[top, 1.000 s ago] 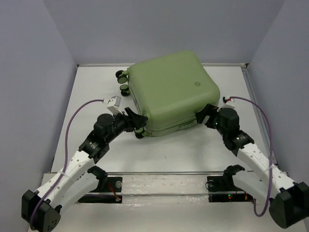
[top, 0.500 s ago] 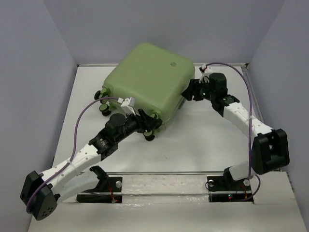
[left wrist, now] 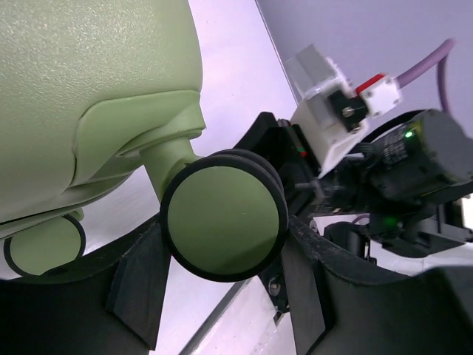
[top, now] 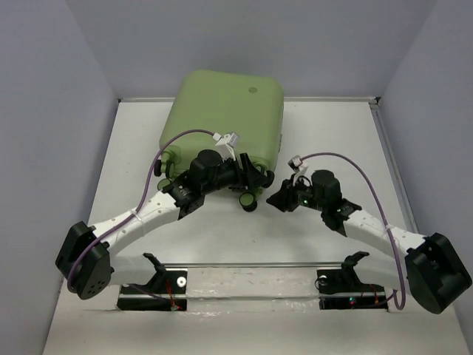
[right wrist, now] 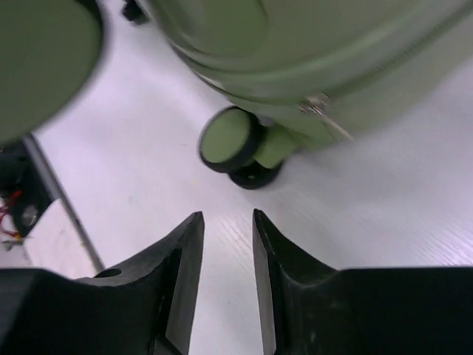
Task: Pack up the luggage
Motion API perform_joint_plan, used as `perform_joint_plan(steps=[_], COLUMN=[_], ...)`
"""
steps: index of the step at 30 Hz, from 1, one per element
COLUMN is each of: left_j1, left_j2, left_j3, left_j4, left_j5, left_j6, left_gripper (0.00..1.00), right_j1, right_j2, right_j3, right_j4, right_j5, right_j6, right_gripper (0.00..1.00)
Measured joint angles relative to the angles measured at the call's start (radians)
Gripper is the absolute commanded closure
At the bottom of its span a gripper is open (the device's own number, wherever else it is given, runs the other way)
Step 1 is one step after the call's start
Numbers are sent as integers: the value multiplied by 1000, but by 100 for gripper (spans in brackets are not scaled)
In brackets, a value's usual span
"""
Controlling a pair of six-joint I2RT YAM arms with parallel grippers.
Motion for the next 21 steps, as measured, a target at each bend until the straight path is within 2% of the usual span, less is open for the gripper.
perform_joint_plan(steps=[4, 12, 21], left_j1=[-2, -6, -6], left_j2=[8, 8, 8], left_j3=[6, 6, 6], left_j4=[-2, -2, -2], left_j5=[2, -3, -1], left_j6=[-9, -13, -14], left_gripper=[94, 94, 94], right_j1=[1, -2, -4], right_j2=[15, 154, 249], right_j3=[-82, -65, -10], right_j4=[95, 256, 323], right_j5=[59, 151, 205], right_j6=[8, -23, -103], right_gripper=[51, 51, 55])
